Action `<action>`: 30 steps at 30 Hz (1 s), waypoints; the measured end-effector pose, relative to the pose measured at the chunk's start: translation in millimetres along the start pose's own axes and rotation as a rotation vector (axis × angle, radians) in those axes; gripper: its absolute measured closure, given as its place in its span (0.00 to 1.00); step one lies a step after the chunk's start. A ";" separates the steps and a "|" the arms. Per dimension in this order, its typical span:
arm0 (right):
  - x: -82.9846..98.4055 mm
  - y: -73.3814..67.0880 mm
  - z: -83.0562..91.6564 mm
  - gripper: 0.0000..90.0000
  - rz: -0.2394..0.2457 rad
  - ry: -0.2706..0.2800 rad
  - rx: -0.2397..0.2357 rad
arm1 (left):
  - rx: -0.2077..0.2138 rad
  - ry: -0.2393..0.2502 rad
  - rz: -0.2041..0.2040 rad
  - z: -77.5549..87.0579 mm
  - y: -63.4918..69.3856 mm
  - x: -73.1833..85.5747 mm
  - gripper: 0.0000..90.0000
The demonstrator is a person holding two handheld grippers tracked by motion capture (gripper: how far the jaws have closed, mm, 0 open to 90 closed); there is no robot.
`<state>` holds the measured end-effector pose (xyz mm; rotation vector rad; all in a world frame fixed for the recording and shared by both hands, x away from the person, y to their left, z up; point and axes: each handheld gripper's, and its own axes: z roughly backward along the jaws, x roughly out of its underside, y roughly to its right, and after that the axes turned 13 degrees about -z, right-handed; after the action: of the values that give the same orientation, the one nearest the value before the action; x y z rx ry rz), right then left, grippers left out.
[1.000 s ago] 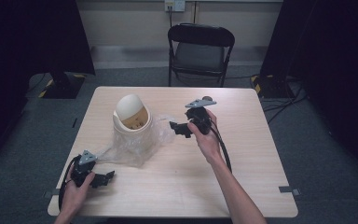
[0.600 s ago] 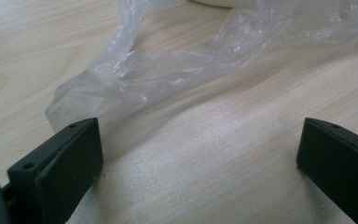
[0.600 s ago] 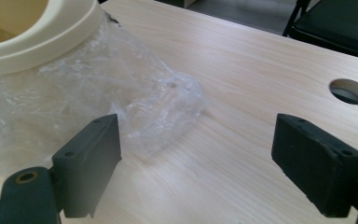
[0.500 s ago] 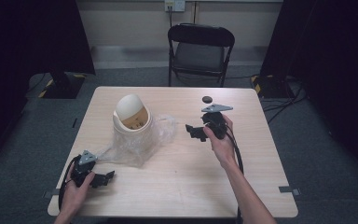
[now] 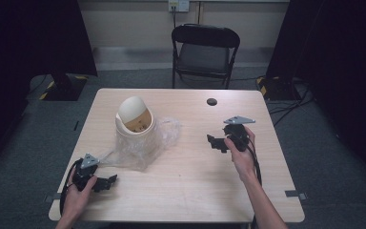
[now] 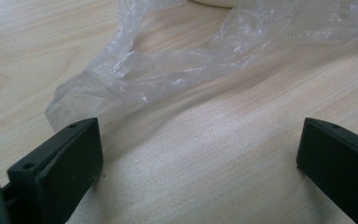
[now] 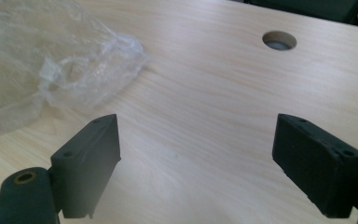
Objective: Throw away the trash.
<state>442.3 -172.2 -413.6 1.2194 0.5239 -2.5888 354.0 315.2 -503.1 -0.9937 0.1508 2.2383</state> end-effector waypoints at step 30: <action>92.3 86.5 31.6 0.16 -0.139 -0.094 0.152 | 0.000 0.000 0.000 0.0 0.0 0.0 0.00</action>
<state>393.2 -269.1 -485.8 1.1355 0.4132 -2.8338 353.9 315.2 -503.1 -0.9938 0.1509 2.2382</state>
